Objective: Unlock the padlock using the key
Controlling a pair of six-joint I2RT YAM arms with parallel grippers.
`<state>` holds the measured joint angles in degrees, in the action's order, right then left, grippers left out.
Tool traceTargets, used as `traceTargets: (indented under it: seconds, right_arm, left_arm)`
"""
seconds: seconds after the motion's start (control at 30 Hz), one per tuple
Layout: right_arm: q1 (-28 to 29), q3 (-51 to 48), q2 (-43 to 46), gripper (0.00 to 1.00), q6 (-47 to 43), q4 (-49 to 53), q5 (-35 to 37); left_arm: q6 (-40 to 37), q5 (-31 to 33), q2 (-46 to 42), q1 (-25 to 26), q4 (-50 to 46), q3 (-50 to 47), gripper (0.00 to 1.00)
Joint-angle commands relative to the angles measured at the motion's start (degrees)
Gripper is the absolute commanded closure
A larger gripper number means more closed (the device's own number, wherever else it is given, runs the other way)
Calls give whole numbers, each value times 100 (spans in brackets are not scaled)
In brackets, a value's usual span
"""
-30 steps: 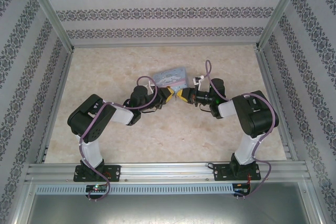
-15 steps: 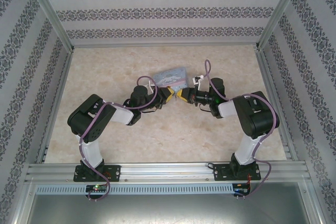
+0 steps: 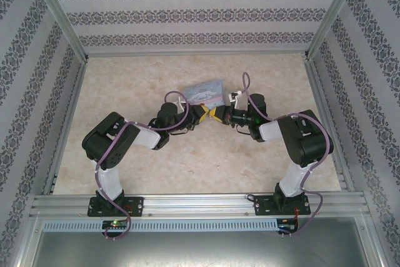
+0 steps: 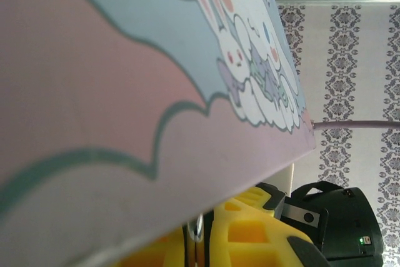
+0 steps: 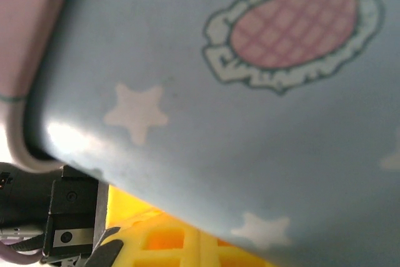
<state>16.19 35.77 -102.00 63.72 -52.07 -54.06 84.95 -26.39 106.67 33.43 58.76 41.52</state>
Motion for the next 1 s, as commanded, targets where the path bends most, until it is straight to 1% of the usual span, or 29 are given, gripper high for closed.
traceTargets:
  seconds: [0.0, 0.67, 0.97]
  right_arm:
    - [-170, -30, 60, 100, -211, -251, 434]
    - [-664, -270, 102, 100, -323, -233, 124]
    - [-645, -324, 100, 100, -219, -374, 132]
  left_arm:
    - [58, -1195, -25, 499, 683, 228, 100]
    - [33, -1087, -74, 467, 630, 170, 100]
    - [33, -1079, -77, 462, 606, 190, 100]
